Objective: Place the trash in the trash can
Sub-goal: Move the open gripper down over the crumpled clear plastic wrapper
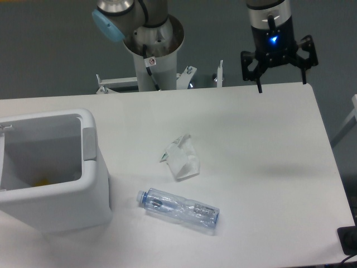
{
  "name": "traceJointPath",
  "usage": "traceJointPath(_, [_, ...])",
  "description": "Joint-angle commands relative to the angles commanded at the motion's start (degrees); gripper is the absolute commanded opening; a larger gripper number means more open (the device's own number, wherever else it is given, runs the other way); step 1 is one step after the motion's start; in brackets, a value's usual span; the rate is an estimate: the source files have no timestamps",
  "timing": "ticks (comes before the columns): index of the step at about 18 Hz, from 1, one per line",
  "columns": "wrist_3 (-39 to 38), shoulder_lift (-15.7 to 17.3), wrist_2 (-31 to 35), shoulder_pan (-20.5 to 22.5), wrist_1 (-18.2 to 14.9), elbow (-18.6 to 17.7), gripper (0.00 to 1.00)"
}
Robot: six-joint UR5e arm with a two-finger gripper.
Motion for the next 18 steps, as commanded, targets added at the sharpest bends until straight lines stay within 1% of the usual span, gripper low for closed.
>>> traceJointPath(1, [0.00, -0.09, 0.09, -0.17, 0.44, -0.26, 1.00])
traceJointPath(3, [-0.79, -0.09, -0.26, -0.79, 0.00, -0.79, 1.00])
traceJointPath(4, [-1.23, -0.09, -0.79, -1.05, -0.09, -1.66, 1.00])
traceJointPath(8, [-1.50, -0.70, -4.38, -1.76, 0.17, -6.93, 1.00])
traceJointPath(9, [-1.50, -1.40, -5.35, -1.93, 0.61, -9.03, 1.00])
traceJointPath(10, [-1.58, -2.19, -5.36, -2.37, 0.79, -10.36, 1.00])
traceJointPath(11, [-1.67, -3.07, -4.84, -4.20, 0.70, -11.50, 1.00])
traceJointPath(13, [-0.80, -3.69, -5.36, -5.18, 0.70, -14.67, 1.00])
traceJointPath(14, [-0.79, -3.95, -5.62, -5.79, 0.44, -15.11, 1.00])
traceJointPath(15, [-1.05, -4.30, -6.41, -7.45, 0.09, -15.47, 1.00])
traceJointPath(16, [-2.27, -5.09, -8.16, -9.04, 0.26, -15.82, 1.00])
traceJointPath(17, [-7.68, -6.40, -12.70, -9.75, 0.44, -15.99, 1.00])
traceJointPath(18, [-10.08, -6.94, -14.48, -10.02, 0.61, -16.69, 1.00])
